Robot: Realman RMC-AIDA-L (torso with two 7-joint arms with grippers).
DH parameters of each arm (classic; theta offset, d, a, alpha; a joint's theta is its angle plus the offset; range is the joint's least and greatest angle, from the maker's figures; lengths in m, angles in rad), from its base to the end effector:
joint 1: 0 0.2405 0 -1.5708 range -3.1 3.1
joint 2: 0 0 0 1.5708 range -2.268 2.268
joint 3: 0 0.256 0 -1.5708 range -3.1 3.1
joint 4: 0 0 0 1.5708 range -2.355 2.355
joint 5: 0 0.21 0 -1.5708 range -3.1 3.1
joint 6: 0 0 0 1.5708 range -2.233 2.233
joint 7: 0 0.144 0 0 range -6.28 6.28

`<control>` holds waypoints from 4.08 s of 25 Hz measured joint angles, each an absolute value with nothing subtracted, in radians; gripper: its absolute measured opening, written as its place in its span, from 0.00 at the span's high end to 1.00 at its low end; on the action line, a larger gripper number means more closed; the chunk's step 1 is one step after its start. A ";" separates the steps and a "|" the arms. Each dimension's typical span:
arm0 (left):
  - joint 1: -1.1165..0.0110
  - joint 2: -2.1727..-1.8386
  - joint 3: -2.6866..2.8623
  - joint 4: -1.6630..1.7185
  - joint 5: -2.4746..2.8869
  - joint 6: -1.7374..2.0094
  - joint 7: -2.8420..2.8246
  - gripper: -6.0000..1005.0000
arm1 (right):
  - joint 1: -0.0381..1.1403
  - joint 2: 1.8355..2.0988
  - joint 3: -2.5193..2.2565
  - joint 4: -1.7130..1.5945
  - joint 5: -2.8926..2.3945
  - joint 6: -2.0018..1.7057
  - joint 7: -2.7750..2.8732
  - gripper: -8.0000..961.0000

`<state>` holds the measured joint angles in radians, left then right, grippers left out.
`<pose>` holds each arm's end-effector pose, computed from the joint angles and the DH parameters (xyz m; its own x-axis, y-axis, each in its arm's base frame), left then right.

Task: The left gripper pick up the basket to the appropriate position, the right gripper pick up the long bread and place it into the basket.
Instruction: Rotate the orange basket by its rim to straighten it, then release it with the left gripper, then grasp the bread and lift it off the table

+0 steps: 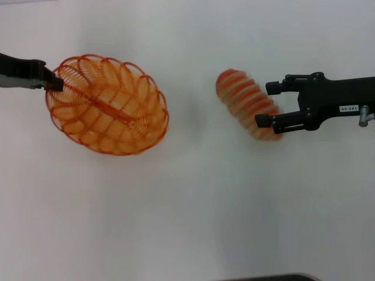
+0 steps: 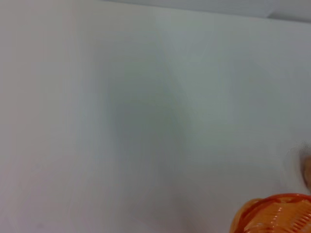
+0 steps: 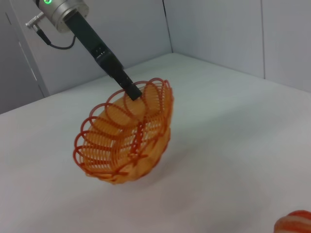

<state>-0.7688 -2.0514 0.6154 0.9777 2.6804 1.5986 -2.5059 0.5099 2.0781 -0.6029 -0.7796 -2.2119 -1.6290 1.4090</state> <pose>-0.2432 0.3873 0.0582 0.3584 0.9140 0.1902 0.9133 -0.3011 -0.2742 0.2826 0.3191 0.0180 0.8560 -0.3659 -0.3653 -0.4474 -0.8783 -0.1686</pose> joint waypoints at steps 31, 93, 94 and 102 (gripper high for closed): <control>-0.390 -2.175 1.006 1.107 2.293 1.259 -2.891 0.93 | 0.531 2.071 -0.604 -0.787 -2.209 -1.565 1.321 0.07; -0.419 -2.138 0.751 1.264 2.086 1.488 -2.337 0.55 | 0.533 2.068 -0.582 -0.779 -2.206 -1.558 1.376 0.07; -0.422 -2.141 0.751 1.275 2.086 1.486 -2.283 0.55 | 0.533 2.068 -0.577 -0.779 -2.201 -1.559 1.384 0.07; -0.430 -2.158 0.771 1.348 2.069 1.511 -1.957 0.55 | 0.504 2.057 -0.530 -0.780 -2.133 -1.610 1.445 0.07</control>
<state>-0.4301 -2.1579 0.7714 1.3475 2.0686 1.5105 -1.9571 0.5036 2.0569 -0.5304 -0.7797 -2.1329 -1.6097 1.4452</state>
